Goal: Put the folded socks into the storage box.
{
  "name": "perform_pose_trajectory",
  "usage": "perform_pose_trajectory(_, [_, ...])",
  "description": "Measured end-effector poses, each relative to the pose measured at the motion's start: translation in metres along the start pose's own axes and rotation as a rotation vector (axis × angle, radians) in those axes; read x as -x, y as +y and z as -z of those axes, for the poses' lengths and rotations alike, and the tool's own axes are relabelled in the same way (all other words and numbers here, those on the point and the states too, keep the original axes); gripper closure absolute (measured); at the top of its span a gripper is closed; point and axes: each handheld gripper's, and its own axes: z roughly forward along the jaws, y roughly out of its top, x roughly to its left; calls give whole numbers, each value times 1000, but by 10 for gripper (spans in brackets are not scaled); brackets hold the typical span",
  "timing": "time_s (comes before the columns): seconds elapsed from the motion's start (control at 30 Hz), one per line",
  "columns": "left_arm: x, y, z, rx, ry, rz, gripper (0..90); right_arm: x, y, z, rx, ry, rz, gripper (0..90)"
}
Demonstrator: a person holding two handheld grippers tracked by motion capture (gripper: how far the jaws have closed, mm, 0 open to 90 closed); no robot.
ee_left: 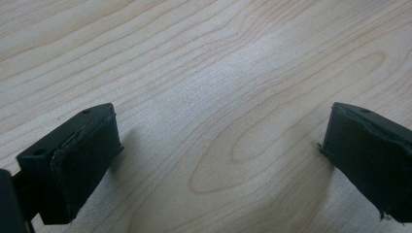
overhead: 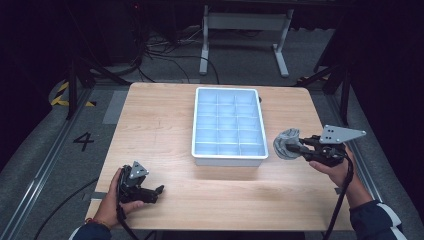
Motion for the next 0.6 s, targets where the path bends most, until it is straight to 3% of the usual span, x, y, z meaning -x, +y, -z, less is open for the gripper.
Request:
perform_pose_trajectory(0.27, [-1,0,0,3,4,-10,5,2,14,-15,9,15,3,735])
perform_pose_trajectory(0.6, [0,0,-1,3,2,1,5,2,28,-51,-42,35,30,734])
